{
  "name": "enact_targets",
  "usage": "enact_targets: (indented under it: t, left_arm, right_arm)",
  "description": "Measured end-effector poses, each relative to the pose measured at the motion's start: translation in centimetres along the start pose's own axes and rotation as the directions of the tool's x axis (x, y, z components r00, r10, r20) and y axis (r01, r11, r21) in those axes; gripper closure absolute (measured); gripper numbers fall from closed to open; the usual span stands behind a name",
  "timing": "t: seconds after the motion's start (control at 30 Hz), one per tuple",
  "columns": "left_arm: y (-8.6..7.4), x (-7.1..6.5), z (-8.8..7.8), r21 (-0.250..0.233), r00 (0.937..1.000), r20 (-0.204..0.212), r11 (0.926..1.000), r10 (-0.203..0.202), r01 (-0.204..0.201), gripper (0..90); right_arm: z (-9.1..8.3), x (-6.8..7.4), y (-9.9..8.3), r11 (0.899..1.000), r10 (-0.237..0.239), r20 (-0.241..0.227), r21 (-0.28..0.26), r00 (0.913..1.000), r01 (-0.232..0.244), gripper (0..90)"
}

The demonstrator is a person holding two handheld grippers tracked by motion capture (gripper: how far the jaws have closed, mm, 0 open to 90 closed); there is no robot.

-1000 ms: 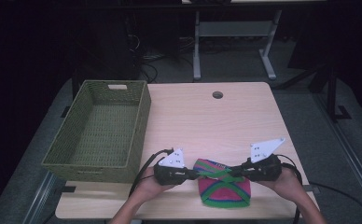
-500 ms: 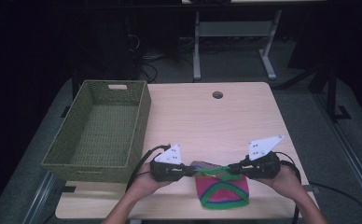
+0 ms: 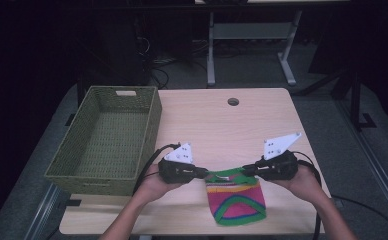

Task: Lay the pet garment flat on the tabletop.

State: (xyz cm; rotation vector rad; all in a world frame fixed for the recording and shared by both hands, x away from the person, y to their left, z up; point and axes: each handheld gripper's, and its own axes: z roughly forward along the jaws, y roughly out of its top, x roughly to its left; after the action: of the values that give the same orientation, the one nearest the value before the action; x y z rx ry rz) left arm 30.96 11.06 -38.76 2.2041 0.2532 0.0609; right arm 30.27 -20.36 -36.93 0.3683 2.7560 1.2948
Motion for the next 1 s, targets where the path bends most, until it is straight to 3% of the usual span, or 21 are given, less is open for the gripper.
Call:
enact_targets:
  t: [0.57,0.87,1.0]
  left_arm:
    - [2.1,2.9,0.0,0.027,0.9994,-0.032,0.9995,-0.015,0.016,86.3]
    - [3.5,5.2,1.0,0.050,0.9986,-0.049,0.9984,-0.021,0.024,86.3]
    - [4.3,6.7,1.5,0.061,0.9960,-0.083,0.9974,-0.031,0.037,86.2]
  right_arm:
    - [0.0,-2.1,1.1,1.000,0.014,0.027,0.026,0.9996,-0.014,85.0]
    - [0.0,-4.3,1.3,0.997,0.035,0.064,0.062,0.9973,-0.039,85.0]
    - [0.3,-6.3,1.7,0.995,0.059,0.096,0.074,0.9936,-0.066,85.0]
